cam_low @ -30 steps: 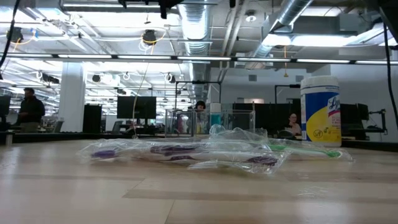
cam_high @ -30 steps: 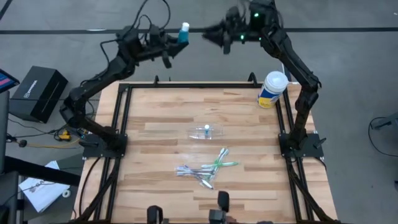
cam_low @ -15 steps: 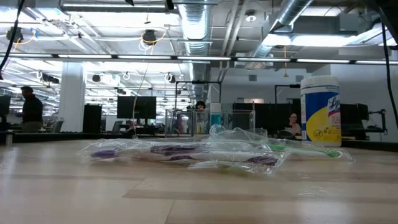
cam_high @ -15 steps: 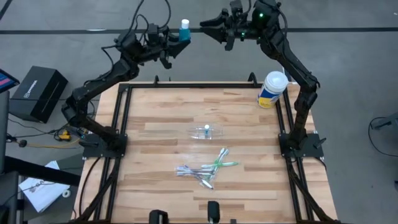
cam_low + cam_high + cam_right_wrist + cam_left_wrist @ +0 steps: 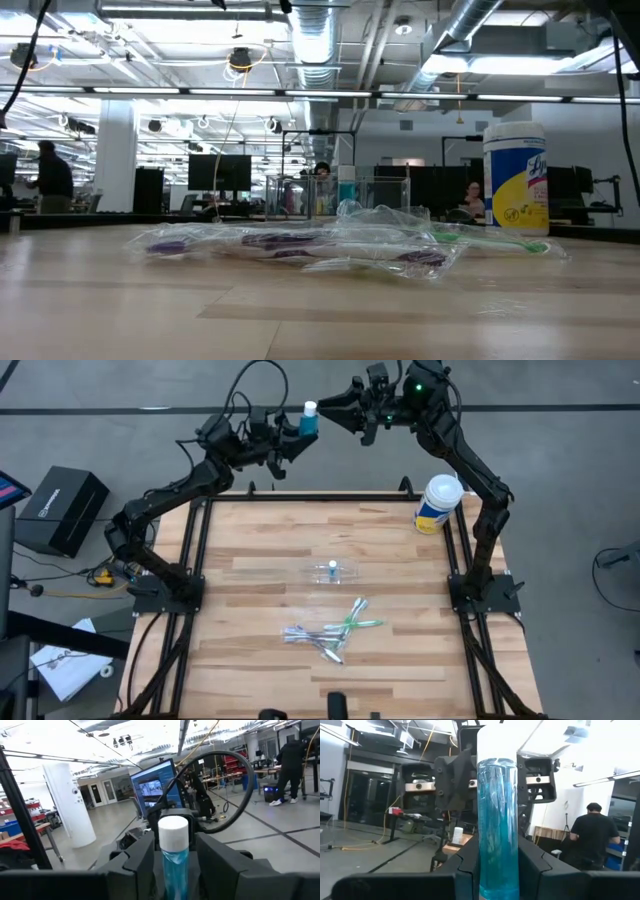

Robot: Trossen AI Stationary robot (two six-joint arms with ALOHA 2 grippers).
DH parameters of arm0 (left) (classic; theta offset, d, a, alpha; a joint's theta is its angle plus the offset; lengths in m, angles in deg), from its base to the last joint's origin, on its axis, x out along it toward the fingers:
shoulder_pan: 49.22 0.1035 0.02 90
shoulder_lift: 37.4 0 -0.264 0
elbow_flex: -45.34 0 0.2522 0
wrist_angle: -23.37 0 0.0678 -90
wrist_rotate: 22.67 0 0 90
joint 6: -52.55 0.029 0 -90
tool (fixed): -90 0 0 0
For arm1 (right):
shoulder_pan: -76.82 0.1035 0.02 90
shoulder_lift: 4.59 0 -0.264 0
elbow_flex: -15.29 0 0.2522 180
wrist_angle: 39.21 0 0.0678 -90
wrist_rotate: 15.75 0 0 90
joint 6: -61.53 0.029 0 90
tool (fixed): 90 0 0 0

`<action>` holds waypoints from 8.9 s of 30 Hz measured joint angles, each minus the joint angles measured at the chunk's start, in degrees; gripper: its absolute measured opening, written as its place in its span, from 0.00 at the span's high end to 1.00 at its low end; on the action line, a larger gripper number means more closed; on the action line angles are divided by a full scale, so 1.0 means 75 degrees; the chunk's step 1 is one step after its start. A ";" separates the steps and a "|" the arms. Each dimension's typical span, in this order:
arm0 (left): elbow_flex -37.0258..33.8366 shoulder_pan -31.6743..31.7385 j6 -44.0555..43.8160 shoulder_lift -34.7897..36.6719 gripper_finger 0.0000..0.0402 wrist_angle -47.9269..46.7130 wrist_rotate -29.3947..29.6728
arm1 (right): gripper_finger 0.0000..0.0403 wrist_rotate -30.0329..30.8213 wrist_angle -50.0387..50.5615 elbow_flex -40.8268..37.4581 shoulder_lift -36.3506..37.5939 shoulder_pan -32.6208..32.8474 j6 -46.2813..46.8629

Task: Pick & Place toothbrushing station
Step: Put the blue mouthwash bottle into the transparent organizer

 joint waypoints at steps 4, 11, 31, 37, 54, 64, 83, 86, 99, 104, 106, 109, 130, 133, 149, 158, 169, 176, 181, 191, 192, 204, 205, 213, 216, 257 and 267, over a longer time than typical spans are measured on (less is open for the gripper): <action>0.0000 0.0020 0.0001 0.0000 0.83 0.0022 0.0012 | 0.66 0.0000 -0.0036 0.0000 0.0000 0.0082 0.0014; 0.0000 -0.0009 -0.0002 0.0000 0.83 0.0027 0.0020 | 0.66 -0.0006 -0.0042 0.0000 0.0000 0.0103 0.0014; 0.0003 -0.0356 -0.0171 -0.0230 0.83 0.0322 0.0041 | 0.67 -0.0015 -0.0011 0.0000 0.0000 0.0255 0.0014; 0.0058 -0.0356 -0.0305 -0.0230 0.83 0.0448 0.0007 | 0.67 -0.0040 -0.0006 0.0000 0.0000 0.0303 0.0034; 0.0058 -0.0321 -0.0384 -0.0230 0.83 0.0431 0.0017 | 0.68 -0.0015 0.0007 0.0000 0.0000 0.0303 0.0195; 0.0058 -0.0324 -0.0550 -0.0314 0.83 0.0431 -0.0193 | 0.70 -0.0178 0.0131 0.0000 0.0000 0.0297 0.0273; 0.0058 -0.0324 -0.0699 -0.0332 0.83 0.0405 -0.0253 | 0.79 -0.0227 0.0229 0.0000 0.0000 0.0297 0.0162; 0.0058 -0.0324 -0.0685 -0.0332 0.83 0.0402 -0.0274 | 0.79 -0.0227 0.0229 0.0000 0.0000 0.0297 0.0165; 0.0058 0.0030 -0.0516 -0.0332 0.65 0.0381 -0.0767 | 0.79 -0.0241 0.0276 0.0000 -0.0003 0.0040 0.0330; 0.0058 0.0594 -0.0513 -0.0286 0.62 0.0250 -0.1173 | 0.79 -0.0322 0.0397 0.0000 -0.0003 -0.0292 0.0325; 0.0058 0.0895 -0.0518 -0.0283 0.63 0.0242 -0.1485 | 0.79 -0.0435 0.0427 0.0000 -0.0003 -0.0432 0.0307; 0.0058 0.1379 -0.0538 -0.0283 0.64 0.0182 -0.1905 | 0.79 -0.0547 0.0814 0.0006 0.0006 -0.0698 0.0200; -0.0512 0.3025 0.3092 -0.0274 0.69 -0.3378 -0.1395 | 0.74 0.0656 0.3221 -0.1944 -0.0016 0.0165 -0.2316; -0.0656 0.3025 0.3104 -0.0274 0.69 -0.3363 -0.1396 | 0.89 0.0514 0.2547 -0.2377 -0.0006 0.0268 -0.2002; -0.1131 0.2958 0.3036 -0.0274 0.69 -0.3485 -0.1419 | 0.89 -0.0181 0.0966 -0.3031 0.0006 -0.0020 -0.1434; -0.1131 0.2952 0.3034 -0.0274 0.69 -0.3494 -0.1446 | 0.89 -0.0217 0.0952 -0.3031 0.0006 0.0109 -0.1559; -0.1128 0.2841 0.2955 -0.0274 0.69 -0.3488 -0.1446 | 0.88 -0.0383 0.0813 -0.3031 0.0006 0.0108 -0.1531; -0.1116 0.2992 0.3292 -0.0271 0.73 -0.4036 -0.0589 | 0.88 -0.0393 0.0986 -0.3031 0.0006 0.0108 -0.1584; -0.1119 0.3320 0.3209 -0.0007 0.73 -0.4005 -0.0318 | 0.88 -0.0396 0.1077 -0.3031 0.0006 0.0082 -0.1592; -0.1723 0.4694 0.2682 0.1337 0.98 -0.4686 -0.0239 | 0.88 -0.0302 0.0988 -0.3031 0.0006 0.0204 -0.1839; -0.1911 0.4744 0.2634 0.1544 0.98 -0.4672 -0.0303 | 0.88 -0.0197 0.0994 -0.3029 0.0006 0.0253 -0.1912; -0.3914 0.4066 0.4457 0.2957 0.99 -0.7067 0.0428 | 0.88 0.0227 0.0753 -0.3025 0.0006 0.0315 -0.2024; -0.3952 0.3922 0.4655 0.2949 0.98 -0.7296 0.0650 | 0.88 0.0224 0.0750 -0.3025 0.0006 0.0315 -0.2009; -0.4015 0.2673 0.5727 0.2272 0.91 -0.8312 0.2490 | 0.88 0.0198 0.0760 -0.3025 0.0006 0.0488 -0.1927; -0.4017 0.2209 0.6120 0.1758 0.84 -0.8609 0.2957 | 0.88 0.0195 0.0791 -0.3025 0.0006 0.0554 -0.1927; -0.4004 0.0885 0.6035 0.1023 0.53 -0.7448 0.4951 | 0.88 -0.0631 0.0288 -0.3025 0.0003 0.0664 -0.1972; -0.4007 0.0957 0.7221 0.0189 0.62 -0.7498 0.3700 | 0.88 -0.0801 -0.0053 -0.3025 0.0003 0.0696 -0.1988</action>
